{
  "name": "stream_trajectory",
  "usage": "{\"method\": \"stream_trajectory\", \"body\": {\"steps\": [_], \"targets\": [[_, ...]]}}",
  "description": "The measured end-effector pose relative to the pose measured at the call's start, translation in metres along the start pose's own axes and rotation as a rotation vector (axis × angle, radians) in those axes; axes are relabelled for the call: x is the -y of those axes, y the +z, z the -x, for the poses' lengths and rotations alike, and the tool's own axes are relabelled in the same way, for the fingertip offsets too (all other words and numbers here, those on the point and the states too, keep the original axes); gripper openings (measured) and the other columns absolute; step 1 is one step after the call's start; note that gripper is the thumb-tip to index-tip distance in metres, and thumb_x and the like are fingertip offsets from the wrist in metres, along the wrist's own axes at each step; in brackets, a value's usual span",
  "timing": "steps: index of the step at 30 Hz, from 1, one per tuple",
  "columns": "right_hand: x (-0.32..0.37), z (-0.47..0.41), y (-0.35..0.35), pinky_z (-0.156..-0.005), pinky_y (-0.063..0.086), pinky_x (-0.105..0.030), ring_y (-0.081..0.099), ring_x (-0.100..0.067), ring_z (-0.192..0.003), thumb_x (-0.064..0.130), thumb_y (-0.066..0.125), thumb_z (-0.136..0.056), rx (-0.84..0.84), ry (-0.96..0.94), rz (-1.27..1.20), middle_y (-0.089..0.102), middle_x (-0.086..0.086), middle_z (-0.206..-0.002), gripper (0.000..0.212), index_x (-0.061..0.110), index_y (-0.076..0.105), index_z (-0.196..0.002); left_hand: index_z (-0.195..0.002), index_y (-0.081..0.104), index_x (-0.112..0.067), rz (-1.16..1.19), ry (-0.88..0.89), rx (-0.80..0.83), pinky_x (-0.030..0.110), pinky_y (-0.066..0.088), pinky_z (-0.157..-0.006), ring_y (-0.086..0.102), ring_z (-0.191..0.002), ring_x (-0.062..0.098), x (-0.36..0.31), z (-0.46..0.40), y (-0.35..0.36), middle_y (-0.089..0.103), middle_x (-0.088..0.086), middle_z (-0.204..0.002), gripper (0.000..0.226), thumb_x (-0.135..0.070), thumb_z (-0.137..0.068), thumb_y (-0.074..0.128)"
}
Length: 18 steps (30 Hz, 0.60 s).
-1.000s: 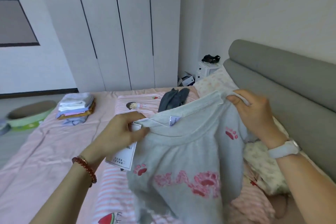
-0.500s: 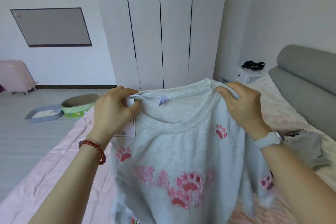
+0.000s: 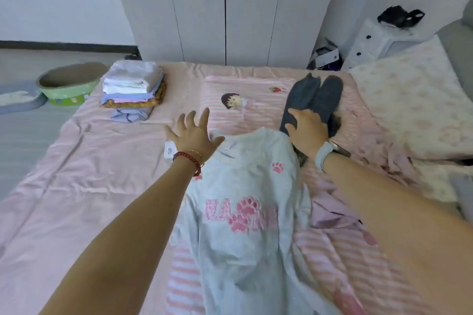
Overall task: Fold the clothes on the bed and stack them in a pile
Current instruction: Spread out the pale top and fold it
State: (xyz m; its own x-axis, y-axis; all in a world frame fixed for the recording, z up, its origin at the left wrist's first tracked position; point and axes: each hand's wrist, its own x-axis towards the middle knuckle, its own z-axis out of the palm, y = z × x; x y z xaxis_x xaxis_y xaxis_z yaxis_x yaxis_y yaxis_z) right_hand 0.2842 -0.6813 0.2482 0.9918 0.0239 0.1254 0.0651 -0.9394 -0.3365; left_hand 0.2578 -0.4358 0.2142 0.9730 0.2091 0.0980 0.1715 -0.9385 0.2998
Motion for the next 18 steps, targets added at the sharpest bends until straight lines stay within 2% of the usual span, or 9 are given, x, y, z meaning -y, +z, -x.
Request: {"method": "stream_trajectory", "body": {"steps": [3,7,9,11,14,16,18], "targets": [[-0.021,0.028,0.080,-0.097,0.038,-0.048,0.041,-0.035,-0.123,0.021,0.043,-0.095,0.187,0.022,-0.034,0.048,-0.015,-0.132,0.040,0.015,0.044,-0.135,-0.145,0.023,-0.030,0.054,-0.041,0.141,0.062,0.005,-0.109,0.011,-0.141,0.026,0.019,0.035,0.082,0.022,0.004,-0.152,0.066,-0.048,-0.088,0.051],[-0.051,0.098,0.159,-0.105,0.032,-0.042,0.035,-0.032,-0.129,0.020,0.043,-0.096,0.384,0.167,-0.167,0.042,-0.016,-0.138,0.045,0.011,0.038,-0.140,-0.143,0.030,-0.023,0.195,-0.177,0.284,0.055,0.011,-0.112,0.013,-0.141,0.028,0.046,0.107,0.153,0.023,0.007,-0.151,0.059,-0.036,-0.090,0.052],[-0.063,0.139,0.181,-0.106,0.030,-0.041,0.034,-0.032,-0.129,0.019,0.046,-0.095,0.377,0.244,-0.228,0.042,-0.016,-0.138,0.046,0.007,0.039,-0.138,-0.142,0.034,-0.017,0.272,-0.262,0.247,0.051,0.021,-0.109,0.020,-0.138,0.031,0.051,0.147,0.170,0.025,0.013,-0.149,0.057,-0.028,-0.089,0.055],[-0.074,0.183,0.189,-0.102,0.031,-0.043,0.038,-0.034,-0.125,0.017,0.052,-0.091,0.295,0.292,-0.241,0.047,-0.015,-0.134,0.046,0.005,0.043,-0.134,-0.138,0.039,-0.008,0.347,-0.404,0.170,0.049,0.030,-0.102,0.029,-0.130,0.036,0.053,0.191,0.178,0.032,0.019,-0.142,0.054,-0.016,-0.088,0.056],[-0.098,0.253,0.189,-0.095,0.036,-0.047,0.046,-0.038,-0.114,0.013,0.061,-0.083,0.196,0.352,-0.179,0.054,-0.019,-0.121,0.049,0.000,0.048,-0.128,-0.130,0.046,0.004,0.427,-0.624,0.068,0.047,0.034,-0.098,0.041,-0.117,0.040,0.053,0.255,0.185,0.046,0.028,-0.123,0.044,-0.002,-0.087,0.052],[-0.116,0.296,0.184,-0.098,0.034,-0.049,0.044,-0.038,-0.119,0.017,0.066,-0.081,0.229,0.446,-0.139,0.052,-0.021,-0.123,0.055,-0.001,0.046,-0.129,-0.126,0.047,0.005,0.487,-0.712,0.096,0.043,0.037,-0.096,0.045,-0.113,0.038,0.049,0.293,0.189,0.051,0.026,-0.115,0.038,-0.001,-0.089,0.049],[-0.136,0.329,0.180,-0.095,0.037,-0.049,0.044,-0.037,-0.119,0.024,0.065,-0.082,0.279,0.502,-0.078,0.052,-0.019,-0.123,0.055,0.003,0.046,-0.128,-0.126,0.044,0.000,0.557,-0.780,0.204,0.038,0.042,-0.086,0.051,-0.110,0.034,0.041,0.324,0.192,0.055,0.019,-0.115,0.038,-0.010,-0.090,0.050]]}}
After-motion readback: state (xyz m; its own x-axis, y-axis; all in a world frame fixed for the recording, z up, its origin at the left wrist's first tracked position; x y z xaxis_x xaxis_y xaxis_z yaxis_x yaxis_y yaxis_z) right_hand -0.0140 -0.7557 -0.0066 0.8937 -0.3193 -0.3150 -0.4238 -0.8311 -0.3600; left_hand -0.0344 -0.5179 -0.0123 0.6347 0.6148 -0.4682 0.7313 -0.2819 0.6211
